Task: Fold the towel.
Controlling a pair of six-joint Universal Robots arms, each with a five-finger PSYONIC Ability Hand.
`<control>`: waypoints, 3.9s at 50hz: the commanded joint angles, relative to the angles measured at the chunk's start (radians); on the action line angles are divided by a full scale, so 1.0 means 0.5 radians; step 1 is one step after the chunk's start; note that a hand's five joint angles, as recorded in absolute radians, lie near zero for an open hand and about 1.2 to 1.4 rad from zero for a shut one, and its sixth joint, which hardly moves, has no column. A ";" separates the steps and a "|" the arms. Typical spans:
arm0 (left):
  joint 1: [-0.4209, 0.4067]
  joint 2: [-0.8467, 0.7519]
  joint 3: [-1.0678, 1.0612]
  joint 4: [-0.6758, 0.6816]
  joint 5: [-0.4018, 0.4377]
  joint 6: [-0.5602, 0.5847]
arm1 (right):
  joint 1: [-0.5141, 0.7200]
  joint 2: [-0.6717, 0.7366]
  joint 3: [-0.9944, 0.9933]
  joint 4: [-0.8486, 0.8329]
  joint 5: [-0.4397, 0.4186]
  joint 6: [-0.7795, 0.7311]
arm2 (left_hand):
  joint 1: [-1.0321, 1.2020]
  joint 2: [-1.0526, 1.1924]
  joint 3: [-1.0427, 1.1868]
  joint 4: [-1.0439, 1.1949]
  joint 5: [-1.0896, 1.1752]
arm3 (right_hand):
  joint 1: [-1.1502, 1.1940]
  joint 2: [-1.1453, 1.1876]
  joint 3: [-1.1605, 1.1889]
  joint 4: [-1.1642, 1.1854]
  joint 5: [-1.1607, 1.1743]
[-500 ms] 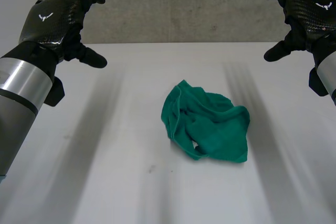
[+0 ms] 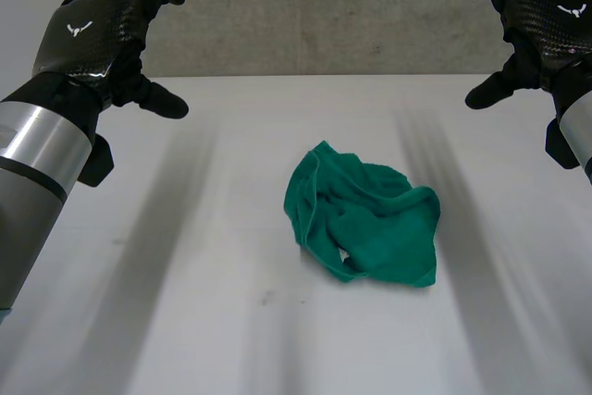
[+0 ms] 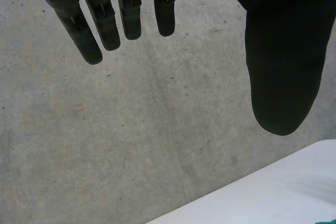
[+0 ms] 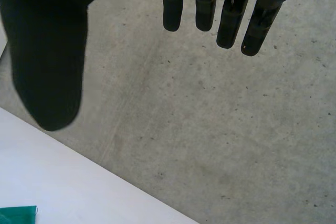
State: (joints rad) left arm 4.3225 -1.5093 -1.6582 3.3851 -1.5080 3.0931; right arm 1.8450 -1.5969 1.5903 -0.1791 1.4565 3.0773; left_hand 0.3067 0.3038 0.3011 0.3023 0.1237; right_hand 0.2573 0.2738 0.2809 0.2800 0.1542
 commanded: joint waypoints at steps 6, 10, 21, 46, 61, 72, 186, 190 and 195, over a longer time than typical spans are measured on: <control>0.004 -0.022 -0.009 0.013 0.000 -0.007 | -0.015 0.028 -0.005 -0.004 -0.017 -0.040 | -0.222 -0.216 -0.210 -0.213 -0.205 | -0.165 -0.199 -0.213 -0.211 -0.308; 0.001 -0.046 -0.003 -0.018 0.000 -0.007 | -0.018 0.080 -0.021 0.005 -0.011 -0.120 | -0.222 -0.216 -0.210 -0.213 -0.205 | -0.165 -0.199 -0.213 -0.211 -0.308; -0.006 -0.095 0.015 -0.051 -0.003 -0.010 | -0.018 0.120 -0.027 -0.004 -0.014 -0.166 | -0.222 -0.216 -0.211 -0.213 -0.205 | -0.165 -0.199 -0.213 -0.211 -0.308; -0.619 -1.092 0.770 -0.644 -0.300 -0.240 | -0.030 0.739 -0.275 0.512 -0.317 -0.979 | 0.013 0.019 0.024 0.022 0.030 | -0.165 -0.199 -0.213 -0.211 -0.308; -0.668 -1.776 1.209 -0.619 -0.478 -0.213 | -0.018 1.466 -0.646 0.407 -0.357 -0.531 | 0.662 0.668 0.673 0.671 0.679 | 1.084 1.050 1.036 1.038 0.941; -0.625 -1.440 1.193 -0.457 -0.448 -0.207 | -0.027 1.077 -0.702 0.297 -0.413 -0.326 | 2.179 2.185 2.190 2.188 2.196 | 2.278 2.245 2.231 2.233 2.135; -0.089 -0.767 0.676 0.265 -0.377 0.815 | -0.009 0.555 -0.654 0.033 -0.225 -0.617 | 2.179 2.185 2.190 2.188 2.196 | 2.278 2.245 2.231 2.233 2.135; -0.043 -0.792 0.354 0.268 -0.371 0.812 | -0.005 0.613 -0.420 0.036 -0.238 -0.684 | 2.179 2.185 2.190 2.188 2.196 | 2.278 2.245 2.231 2.233 2.135; -0.055 -0.985 0.172 0.286 -0.371 0.827 | 0.034 0.947 -0.361 0.048 -0.223 -0.752 | 2.179 2.185 2.190 2.188 2.196 | 2.278 2.245 2.231 2.233 2.135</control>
State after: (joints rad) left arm 4.2904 -1.9038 -1.4305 3.5201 -1.6949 3.5003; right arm 1.8435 -1.2824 1.3503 -0.1634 1.3386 2.7427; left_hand 1.1058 1.1922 1.1905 1.1919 0.9637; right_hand 0.9687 1.1735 1.1798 1.1882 0.9890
